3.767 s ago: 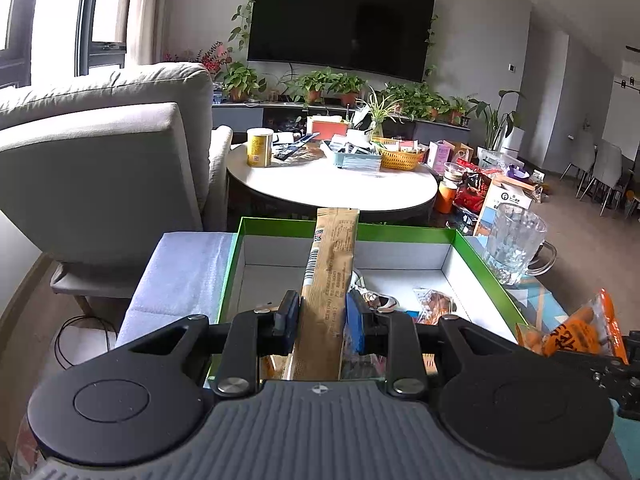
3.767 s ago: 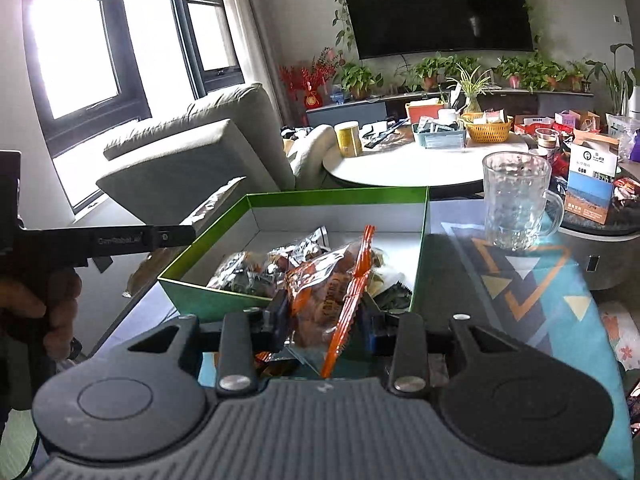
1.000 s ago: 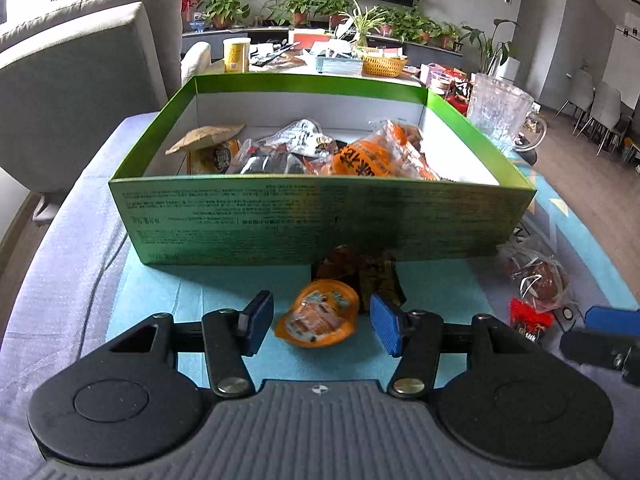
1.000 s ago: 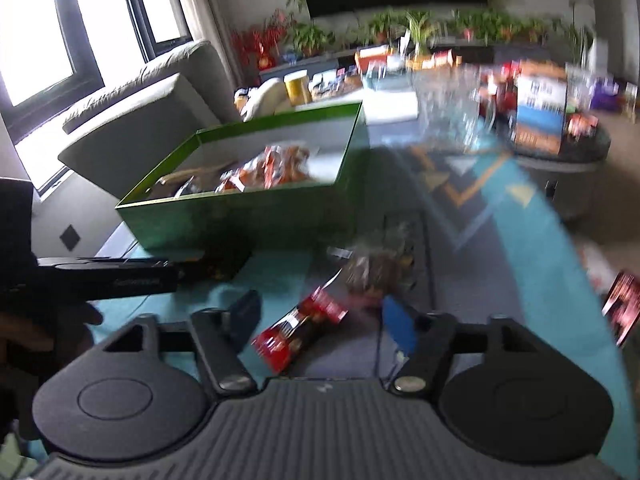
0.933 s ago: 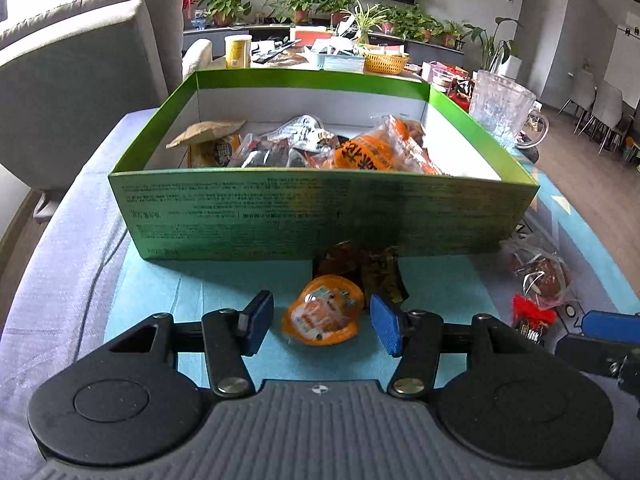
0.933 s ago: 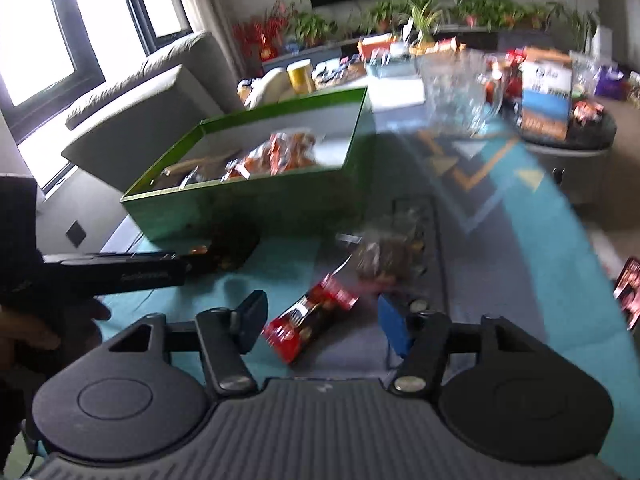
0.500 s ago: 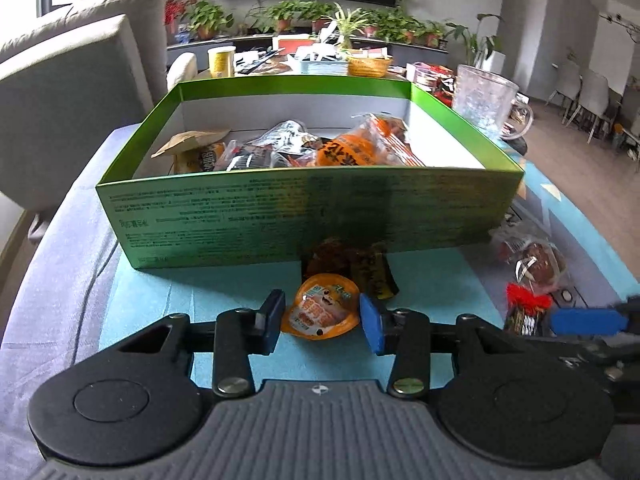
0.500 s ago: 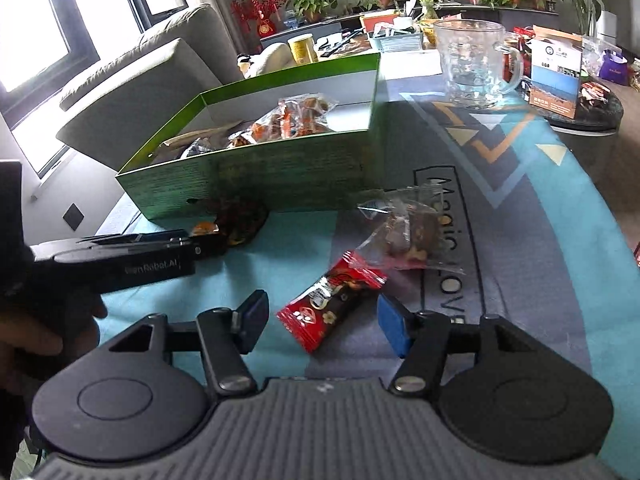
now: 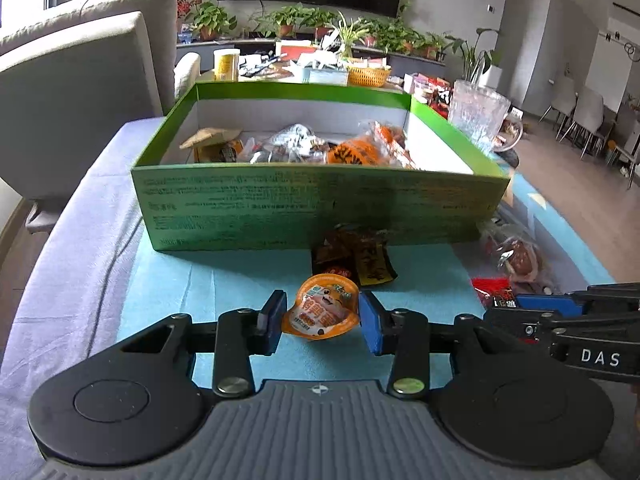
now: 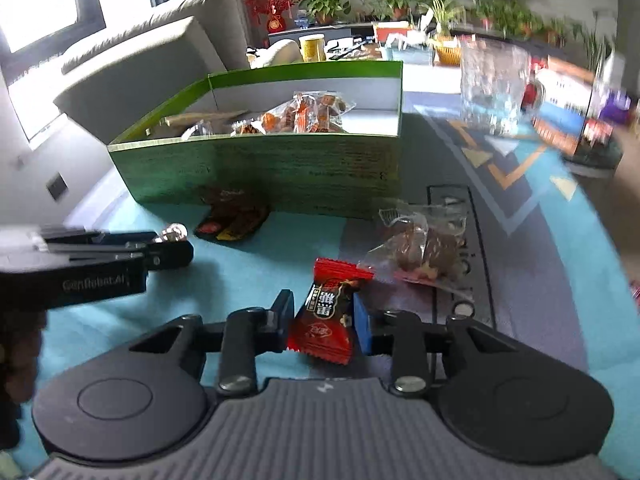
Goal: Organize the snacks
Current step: 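Carry snack cup into box and release with left while right drops red bar there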
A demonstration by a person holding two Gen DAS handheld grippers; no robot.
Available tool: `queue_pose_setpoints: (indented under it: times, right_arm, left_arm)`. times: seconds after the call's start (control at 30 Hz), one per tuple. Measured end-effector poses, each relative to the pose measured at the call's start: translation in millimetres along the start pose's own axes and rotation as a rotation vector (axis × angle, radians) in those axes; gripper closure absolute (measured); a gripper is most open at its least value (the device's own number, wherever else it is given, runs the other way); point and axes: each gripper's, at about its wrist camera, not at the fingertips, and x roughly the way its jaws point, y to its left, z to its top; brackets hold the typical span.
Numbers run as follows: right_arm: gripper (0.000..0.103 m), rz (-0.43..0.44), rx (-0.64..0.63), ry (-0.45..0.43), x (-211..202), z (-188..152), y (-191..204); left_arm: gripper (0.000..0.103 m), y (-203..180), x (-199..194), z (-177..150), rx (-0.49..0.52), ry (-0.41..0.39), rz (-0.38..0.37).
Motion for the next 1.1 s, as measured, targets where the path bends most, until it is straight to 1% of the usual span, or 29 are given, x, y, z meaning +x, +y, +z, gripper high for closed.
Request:
queue_pose_setpoints:
  times: [0.1, 0.47, 0.73, 0.93, 1.1]
  right_arm:
    - [0.070, 0.001, -0.015, -0.029, -9, 1, 3]
    - [0.070, 0.064, -0.059, -0.149, -37, 21, 19]
    - [0.070, 0.076, -0.067, -0.214, -36, 43, 16]
    - [0.070, 0.095, -0.052, -0.280, -35, 67, 13]
    - [0.070, 0.106, -0.047, -0.322, -34, 81, 13]
  left_arm:
    - [0.066, 0, -6, 2, 0.001, -0.021, 0.000]
    - [0.066, 5, -21, 14, -0.016, -0.081, -0.001]
    - [0.066, 10, -25, 22, -0.027, -0.102, 0.029]
    - [0.066, 10, -30, 34, -0.028, -0.136, 0.044]
    - [0.066, 8, -33, 41, -0.027, -0.160, 0.056]
